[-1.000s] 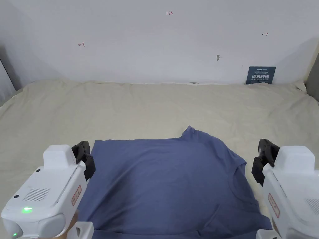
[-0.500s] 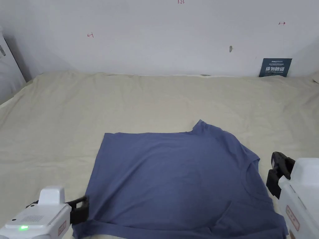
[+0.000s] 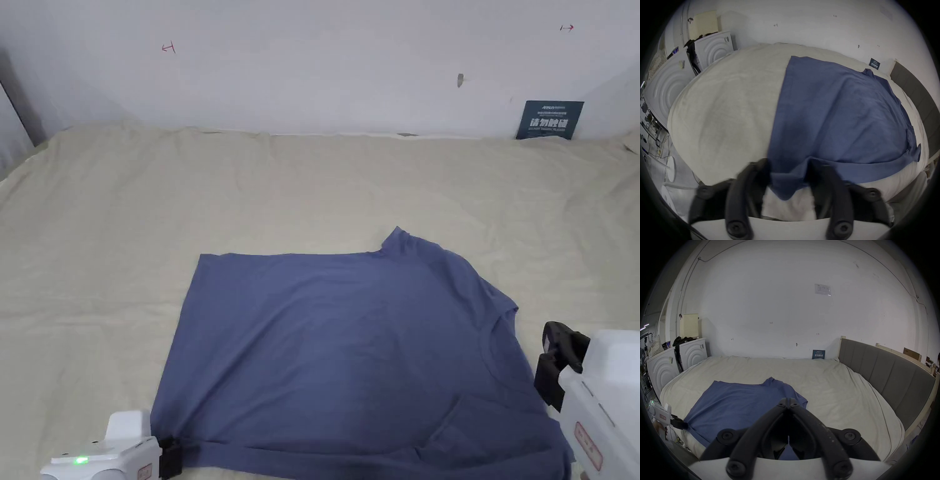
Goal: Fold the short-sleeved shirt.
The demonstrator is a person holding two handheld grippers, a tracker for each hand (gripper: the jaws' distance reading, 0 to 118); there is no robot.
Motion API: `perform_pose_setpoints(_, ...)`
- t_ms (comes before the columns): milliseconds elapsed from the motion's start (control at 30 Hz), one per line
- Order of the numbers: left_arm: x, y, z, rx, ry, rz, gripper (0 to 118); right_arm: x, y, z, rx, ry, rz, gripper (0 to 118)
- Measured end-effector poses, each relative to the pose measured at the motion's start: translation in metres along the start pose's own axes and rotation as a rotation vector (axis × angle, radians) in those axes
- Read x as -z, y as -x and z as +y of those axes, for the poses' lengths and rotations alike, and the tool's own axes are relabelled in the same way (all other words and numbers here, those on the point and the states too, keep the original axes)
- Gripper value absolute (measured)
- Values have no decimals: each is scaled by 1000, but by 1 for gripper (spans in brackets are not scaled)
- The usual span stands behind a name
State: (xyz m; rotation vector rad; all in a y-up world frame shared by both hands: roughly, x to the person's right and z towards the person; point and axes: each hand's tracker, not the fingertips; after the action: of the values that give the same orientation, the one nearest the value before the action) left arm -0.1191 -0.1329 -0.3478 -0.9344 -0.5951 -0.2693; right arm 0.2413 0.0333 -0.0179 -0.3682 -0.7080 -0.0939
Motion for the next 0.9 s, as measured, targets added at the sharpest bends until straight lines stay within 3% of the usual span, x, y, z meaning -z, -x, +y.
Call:
perform_pose_setpoints(33, -1, -1, 0, 1, -11, -34, 9, -1, -2, -2, 4, 6, -4, 2)
perform_pose_setpoints(100, -3, -9, 4, 31, -18, -11, 8, -3, -8, -7, 17, 27, -16, 3)
perform_pose_setpoints(233, -14, -8, 7, 61, -45, -14, 8, 4, -28, -36, 60, 166, -46, 16)
perform_pose_setpoints(300, -21, -5, 8, 36, -79, -30, 8, 15, -38, -58, 66, 266, -50, 50)
perform_pose_setpoints(333, -24, -4, 10, 31, -85, -32, 8, 21, -42, -72, 65, 329, -52, 74)
perform_pose_setpoints(400, -27, -4, 12, 32, -95, -35, 8, 34, -46, -100, 58, 427, -65, 97)
perform_pose_setpoints(433, -29, -7, 13, 38, -99, -35, 8, 38, -46, -112, 58, 453, -70, 99)
perform_pose_setpoints(567, -29, -9, 14, 59, -105, -30, 8, 55, -42, -148, 29, 545, -43, 96)
perform_pose_setpoints(600, -28, -10, 14, 63, -103, -29, 8, 59, -42, -154, 35, 559, -30, 90)
perform_pose_setpoints(700, -26, -10, 14, 70, -97, -24, 8, 68, -40, -162, 42, 577, 2, 46)
perform_pose_setpoints(767, -26, -10, 14, 71, -98, -23, 8, 68, -38, -162, 20, 562, 27, 28)
perform_pose_setpoints(800, -26, -10, 14, 67, -96, -27, 8, 68, -38, -159, 6, 554, 41, 11)
perform_pose_setpoints(900, -30, -10, 17, 57, -109, -27, 8, 60, -41, -143, 39, 509, 66, 6)
